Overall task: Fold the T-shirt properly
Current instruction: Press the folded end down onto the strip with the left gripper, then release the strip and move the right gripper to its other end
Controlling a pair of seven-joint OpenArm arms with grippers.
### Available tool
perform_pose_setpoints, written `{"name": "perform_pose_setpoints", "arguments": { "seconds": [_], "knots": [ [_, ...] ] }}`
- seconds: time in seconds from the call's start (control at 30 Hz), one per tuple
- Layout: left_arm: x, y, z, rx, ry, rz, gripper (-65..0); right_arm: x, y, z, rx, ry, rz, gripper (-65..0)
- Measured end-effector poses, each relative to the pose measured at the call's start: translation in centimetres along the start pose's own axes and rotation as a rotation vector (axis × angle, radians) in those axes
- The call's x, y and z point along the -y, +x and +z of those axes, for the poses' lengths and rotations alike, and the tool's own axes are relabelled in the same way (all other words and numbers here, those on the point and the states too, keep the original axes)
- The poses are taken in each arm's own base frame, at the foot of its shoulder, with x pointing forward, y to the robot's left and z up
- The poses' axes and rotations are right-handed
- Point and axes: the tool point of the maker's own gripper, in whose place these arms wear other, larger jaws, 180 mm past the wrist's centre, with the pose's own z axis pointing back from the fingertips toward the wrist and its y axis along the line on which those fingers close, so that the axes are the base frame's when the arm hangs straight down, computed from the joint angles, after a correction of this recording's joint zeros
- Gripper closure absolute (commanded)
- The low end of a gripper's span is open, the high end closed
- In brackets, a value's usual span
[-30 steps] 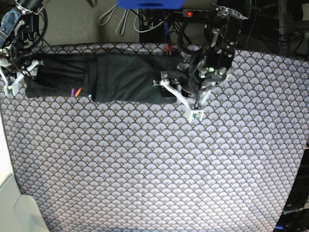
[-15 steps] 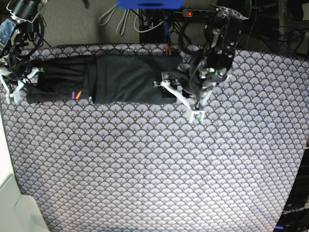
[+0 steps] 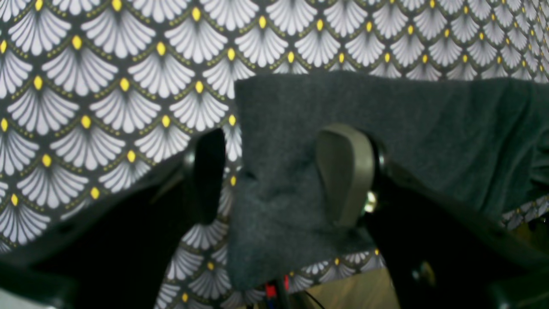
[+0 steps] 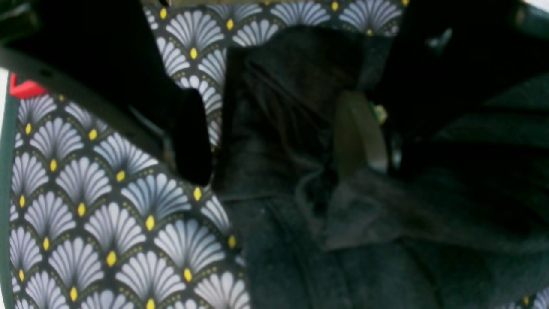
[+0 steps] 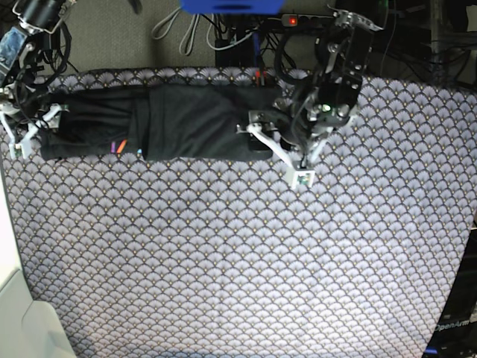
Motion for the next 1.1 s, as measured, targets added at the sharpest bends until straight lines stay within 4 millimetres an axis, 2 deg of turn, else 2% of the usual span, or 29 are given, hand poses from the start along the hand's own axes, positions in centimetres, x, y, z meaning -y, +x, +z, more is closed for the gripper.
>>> {"name": "perform_pose_setpoints", "arguments": {
  "seconds": [0.07,0.17,0.47,0.53,0.67,0.77,0.87,1.0,1.1],
  "knots": [
    [0.0,0.0,0.0,0.000,0.001,0.000,-36.6,-0.3,-0.1,-0.1,0.005,0.003,-0.014,-41.9],
    [0.0,0.0,0.0,0.000,0.000,0.000,-36.6,-0.6,-0.1,-0.1,0.014,0.010,-0.022,-33.6],
    [0.0,0.1,0.0,0.003,0.000,0.000,-36.6,-1.8,-0.2,-0.3,0.024,0.052,-0.028,0.0],
    [0.1,0.5,0.3,0.014,-0.003,0.000,-36.6,-1.8,-0.2,-0.2,0.018,0.050,-0.022,0.0],
    [1.3,3.0,1.8,0.099,-0.034,-0.020,-36.6,-2.0,0.3,0.5,-0.008,0.020,0.030,0.0],
    [1.6,4.1,2.7,0.137,-0.047,-0.010,-36.6,-1.8,0.4,1.2,-0.033,-0.011,0.069,0.0],
    [0.2,5.4,3.6,0.182,-0.020,0.021,-36.6,-2.6,0.8,2.2,-0.025,-0.032,0.094,0.0],
    [-2.5,6.0,4.1,0.207,0.035,0.075,-36.6,-3.4,3.8,4.2,0.080,-0.059,0.144,0.0],
    [-4.7,6.1,4.6,0.219,0.083,0.118,-36.6,-4.1,4.9,5.3,0.118,-0.071,0.161,0.0]
  ]
}}
